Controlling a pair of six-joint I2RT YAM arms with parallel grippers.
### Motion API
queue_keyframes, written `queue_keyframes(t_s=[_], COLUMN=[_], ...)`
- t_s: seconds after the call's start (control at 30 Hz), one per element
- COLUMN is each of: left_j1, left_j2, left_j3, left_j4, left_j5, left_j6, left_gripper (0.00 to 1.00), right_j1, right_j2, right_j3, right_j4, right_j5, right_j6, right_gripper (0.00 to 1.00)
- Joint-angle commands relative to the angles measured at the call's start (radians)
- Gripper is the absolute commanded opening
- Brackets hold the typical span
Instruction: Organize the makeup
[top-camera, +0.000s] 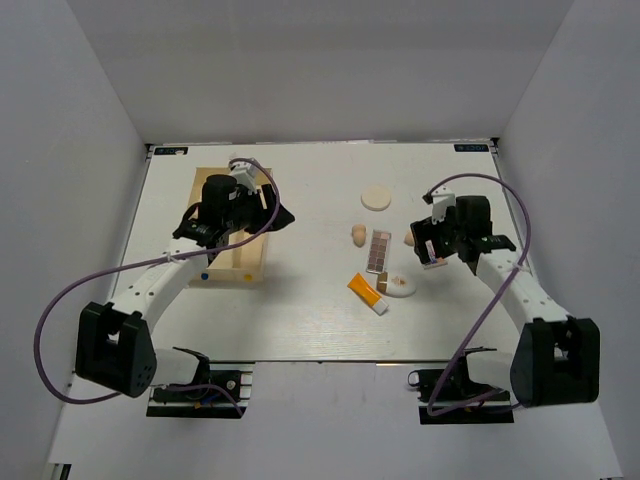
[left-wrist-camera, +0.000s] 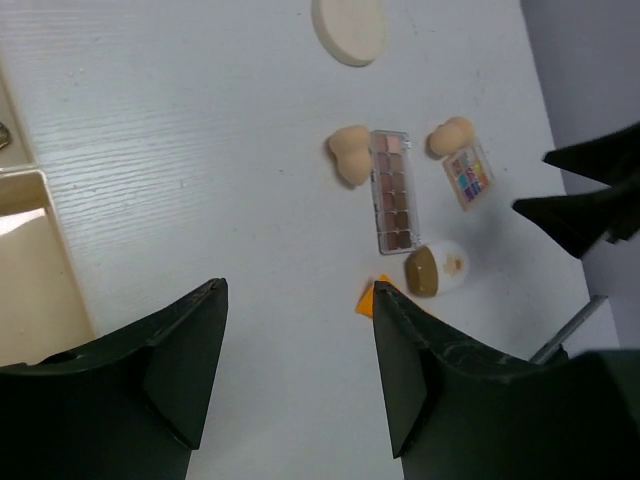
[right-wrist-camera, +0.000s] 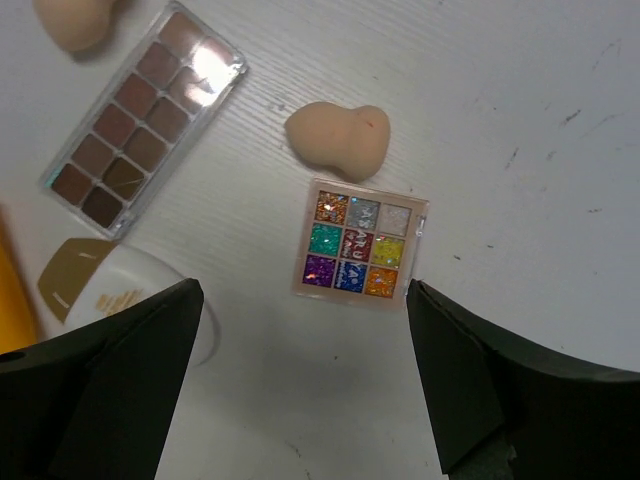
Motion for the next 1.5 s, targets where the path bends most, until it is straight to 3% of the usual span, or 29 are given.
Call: queue_keyframes(t_s=[0.0,0.3,0.63,1.03,1.13,1.33,1.47], left_j1=[-0.009,-0.009,-0.018,-0.018,-0.027,-0.027,-0.027], left_j2=[-0.085,-0.142,-0.127,-0.117,-0.125,-0.14,-0.148], left_j3=[-0.025,-0.056,-0.06,-0.063,-0.066,-0.076,-0.077], left_j4=[0.067,0.098,0.098,0.098,0.097,0.098,0.098], left_j5=[0.067,0.122,0.125,0.121,0.113,0.101,0.095], left_j6=[-0.011,-0.034,-0.033,-0.029,-0.026,-0.025,-0.022], left_gripper=[0.7,0.7,0.7,0.71,0.71,0.71,0.71], right_j1=[0.009,0.02,0.014,0.009,0.009,0.0,0.001], right_j2=[0.066,0.243,0.384,0.467,0.474,0.471,0.413], right_j3=[0.048,0.081,0.13,0.148,0.139,0.136,0.142], right_j4=[0.026,0.04,0.01,-0.01,-0.022,-0.067,-0.099], right_j5=[0.146,0.234,0.217,0.219,0.187,0.095,0.025], right_j6=[0.023,0.025,0.019,0.017,0.019,0.019,0.023], right_gripper=[0.89,0.89,0.89,0.88,0.81,0.57,0.34])
